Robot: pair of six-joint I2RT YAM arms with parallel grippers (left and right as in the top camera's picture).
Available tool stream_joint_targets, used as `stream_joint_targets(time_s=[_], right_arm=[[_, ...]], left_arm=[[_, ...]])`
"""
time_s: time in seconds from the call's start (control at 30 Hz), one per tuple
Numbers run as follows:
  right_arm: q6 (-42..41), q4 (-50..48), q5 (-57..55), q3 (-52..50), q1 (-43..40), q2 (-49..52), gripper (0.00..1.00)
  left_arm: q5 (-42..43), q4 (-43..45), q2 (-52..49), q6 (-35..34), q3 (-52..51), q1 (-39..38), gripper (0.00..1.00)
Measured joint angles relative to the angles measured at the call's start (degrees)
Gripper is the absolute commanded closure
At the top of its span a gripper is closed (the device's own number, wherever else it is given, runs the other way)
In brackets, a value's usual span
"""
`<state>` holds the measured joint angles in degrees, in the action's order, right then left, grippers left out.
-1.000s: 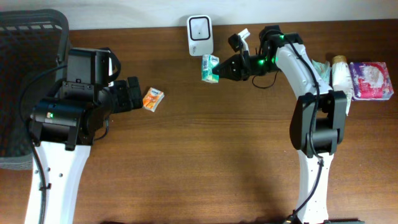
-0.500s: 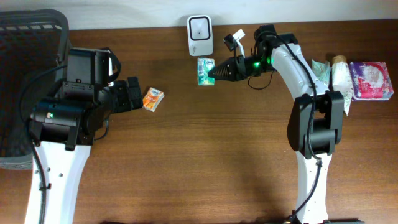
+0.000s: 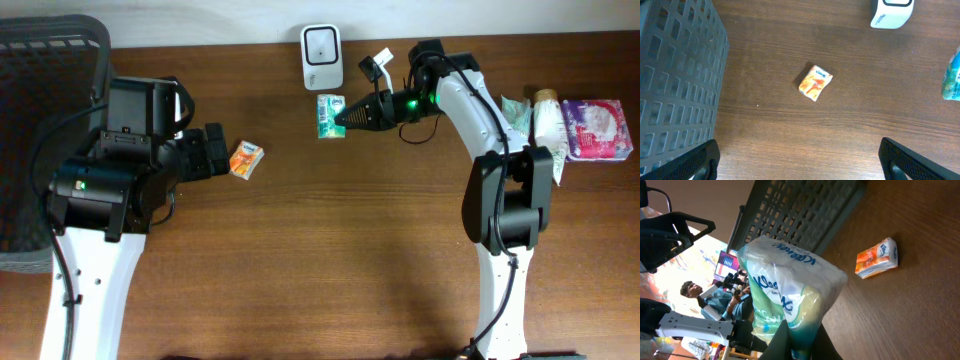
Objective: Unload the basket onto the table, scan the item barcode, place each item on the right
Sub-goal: 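Hold the teal tissue pack up in front of the scanner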
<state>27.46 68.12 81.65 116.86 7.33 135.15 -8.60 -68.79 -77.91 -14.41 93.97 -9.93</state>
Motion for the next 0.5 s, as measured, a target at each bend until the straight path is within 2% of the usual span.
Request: stream_joint_targets(time_s=[0.4, 0.5], right_arm=[[-0.59, 0.22, -1.60, 0.00, 1.14, -0.02, 0.96], [-13.86, -4.94, -16.96, 0.15, 3.67, -0.26, 0.96]], left_arm=[[0.00, 0.00, 0.00, 0.00, 0.00, 0.00, 0.01], [0.00, 0.00, 0.00, 0.00, 0.00, 0.00, 0.01]])
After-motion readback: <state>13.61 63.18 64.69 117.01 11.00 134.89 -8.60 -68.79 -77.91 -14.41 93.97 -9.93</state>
